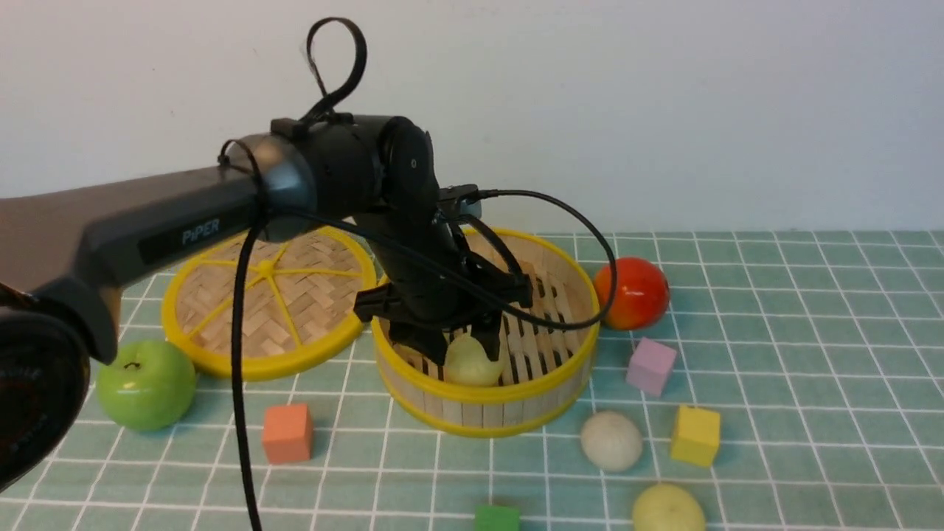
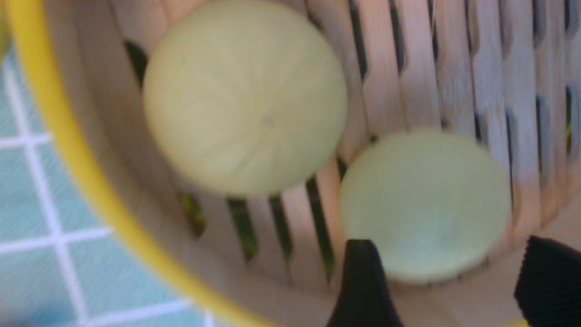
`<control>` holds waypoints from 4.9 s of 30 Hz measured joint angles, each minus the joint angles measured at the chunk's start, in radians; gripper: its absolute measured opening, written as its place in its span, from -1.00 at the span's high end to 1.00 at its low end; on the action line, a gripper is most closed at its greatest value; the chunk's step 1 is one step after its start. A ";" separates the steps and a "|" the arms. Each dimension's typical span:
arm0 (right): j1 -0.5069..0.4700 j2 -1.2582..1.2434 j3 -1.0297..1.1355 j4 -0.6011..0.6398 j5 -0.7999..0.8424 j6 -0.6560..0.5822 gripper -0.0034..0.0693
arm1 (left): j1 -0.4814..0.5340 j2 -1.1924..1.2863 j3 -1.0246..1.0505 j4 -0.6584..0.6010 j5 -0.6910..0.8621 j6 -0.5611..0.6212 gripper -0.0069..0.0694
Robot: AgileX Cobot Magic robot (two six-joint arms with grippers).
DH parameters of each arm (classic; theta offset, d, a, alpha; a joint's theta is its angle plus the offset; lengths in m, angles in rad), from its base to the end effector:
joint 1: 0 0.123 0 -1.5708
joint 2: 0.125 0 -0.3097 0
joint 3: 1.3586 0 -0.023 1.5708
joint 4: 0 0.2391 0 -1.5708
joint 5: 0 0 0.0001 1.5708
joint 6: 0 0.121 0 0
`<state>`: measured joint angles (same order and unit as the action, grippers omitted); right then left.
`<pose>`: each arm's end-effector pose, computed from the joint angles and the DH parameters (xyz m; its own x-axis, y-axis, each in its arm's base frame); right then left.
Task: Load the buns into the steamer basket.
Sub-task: Use the left arm to put the steamed stuffed bun into the steamer, then use the right arm to grab a steamed stuffed bun
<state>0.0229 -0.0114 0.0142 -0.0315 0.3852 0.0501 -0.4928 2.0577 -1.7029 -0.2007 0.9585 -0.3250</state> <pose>0.0442 -0.0004 0.1653 -0.2962 0.0141 -0.9550 -0.0054 0.9998 0.0165 0.3923 -0.2331 0.2235 -0.9678 0.0413 -0.2483 0.1141 0.9512 -0.2865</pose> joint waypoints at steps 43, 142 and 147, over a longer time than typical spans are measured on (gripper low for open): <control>0.000 0.000 0.000 0.000 0.000 0.000 0.25 | 0.000 -2.077 1.148 0.279 0.030 -0.264 0.85; 0.001 0.813 -0.657 0.096 0.191 0.106 0.25 | 0.497 -2.077 1.733 0.398 -0.617 -0.159 0.78; 0.069 0.995 -0.661 0.340 0.187 -0.162 0.25 | 0.497 -2.077 1.733 0.398 -0.617 -0.159 0.78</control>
<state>0.0924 0.9838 -0.6470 0.3081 0.5721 -0.1115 0.0038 -0.0192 0.0303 0.1977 0.3411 -0.4838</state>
